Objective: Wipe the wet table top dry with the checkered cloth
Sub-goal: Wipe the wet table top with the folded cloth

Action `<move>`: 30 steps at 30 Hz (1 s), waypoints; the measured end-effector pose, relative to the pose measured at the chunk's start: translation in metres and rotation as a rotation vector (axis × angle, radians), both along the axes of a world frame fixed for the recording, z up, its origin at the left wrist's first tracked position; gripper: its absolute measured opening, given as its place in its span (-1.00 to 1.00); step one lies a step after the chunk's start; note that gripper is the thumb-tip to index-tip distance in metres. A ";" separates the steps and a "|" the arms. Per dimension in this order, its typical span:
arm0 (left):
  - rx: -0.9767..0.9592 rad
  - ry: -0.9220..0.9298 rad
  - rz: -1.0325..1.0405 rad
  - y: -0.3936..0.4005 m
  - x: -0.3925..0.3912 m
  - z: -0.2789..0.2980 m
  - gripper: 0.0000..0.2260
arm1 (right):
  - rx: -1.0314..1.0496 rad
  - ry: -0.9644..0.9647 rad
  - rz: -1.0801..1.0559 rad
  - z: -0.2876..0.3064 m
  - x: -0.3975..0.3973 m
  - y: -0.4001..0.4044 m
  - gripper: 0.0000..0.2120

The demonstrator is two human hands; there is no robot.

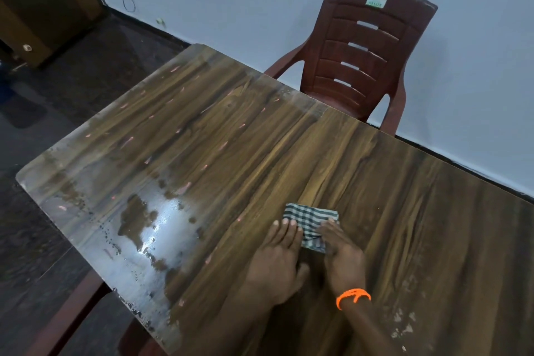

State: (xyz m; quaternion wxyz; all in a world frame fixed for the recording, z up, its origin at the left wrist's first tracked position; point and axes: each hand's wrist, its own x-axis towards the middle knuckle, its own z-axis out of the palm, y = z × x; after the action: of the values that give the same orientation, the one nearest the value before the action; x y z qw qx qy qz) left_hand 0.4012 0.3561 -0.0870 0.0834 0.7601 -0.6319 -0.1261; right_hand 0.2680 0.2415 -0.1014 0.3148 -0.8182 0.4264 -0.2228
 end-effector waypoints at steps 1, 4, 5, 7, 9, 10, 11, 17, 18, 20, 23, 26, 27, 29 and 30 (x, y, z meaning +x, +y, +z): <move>0.000 -0.007 0.014 -0.010 0.000 0.000 -0.31 | 0.002 -0.004 -0.033 0.001 0.003 -0.006 -0.56; -0.006 -0.059 0.045 -0.027 0.016 -0.001 -0.33 | -0.021 -0.003 -0.077 0.000 0.027 -0.021 -0.57; -0.019 -0.070 0.054 -0.028 0.024 -0.001 -0.33 | -0.025 0.000 -0.064 -0.001 0.039 -0.024 -0.59; -0.033 -0.060 0.085 -0.024 0.045 -0.002 -0.32 | -0.022 0.018 -0.007 -0.004 0.061 -0.025 -0.64; -0.034 -0.064 0.128 -0.009 0.063 -0.005 -0.32 | -0.018 0.032 0.077 -0.007 0.083 -0.019 -0.67; -0.038 -0.059 0.155 0.001 0.070 -0.008 -0.33 | -0.008 0.035 0.118 -0.008 0.091 -0.013 -0.67; -0.048 -0.044 0.184 0.013 0.074 -0.011 -0.35 | 0.007 0.039 0.144 -0.008 0.098 -0.004 -0.68; -0.069 0.015 0.286 0.086 0.041 -0.022 -0.37 | 0.033 -0.020 0.217 -0.002 0.072 0.066 -0.65; -0.065 0.023 0.278 0.091 0.031 -0.021 -0.37 | 0.016 -0.028 0.216 -0.001 0.059 0.072 -0.64; -0.059 0.053 0.231 0.092 0.012 -0.019 -0.36 | -0.006 -0.026 0.188 -0.001 0.034 0.075 -0.61; -0.039 0.035 0.158 0.076 -0.004 -0.013 -0.38 | -0.014 0.005 0.105 -0.002 0.013 0.062 -0.52; -0.022 0.011 0.156 0.053 0.003 -0.003 -0.39 | -0.015 0.023 0.026 0.002 0.021 0.046 -0.55; -0.024 0.010 0.158 0.047 0.009 -0.001 -0.40 | -0.025 0.024 0.009 0.004 0.028 0.043 -0.55; -0.035 0.011 0.158 0.042 0.024 0.002 -0.42 | -0.029 0.020 0.010 0.004 0.045 0.039 -0.56; -0.032 0.011 0.165 0.043 0.033 0.001 -0.43 | -0.033 0.024 0.027 0.004 0.053 0.039 -0.57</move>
State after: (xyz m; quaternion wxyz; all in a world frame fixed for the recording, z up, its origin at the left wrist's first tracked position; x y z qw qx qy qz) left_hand 0.4339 0.3990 -0.0855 0.1092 0.8076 -0.5685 -0.1127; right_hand 0.3213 0.2800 -0.0975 0.2990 -0.8317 0.4150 -0.2158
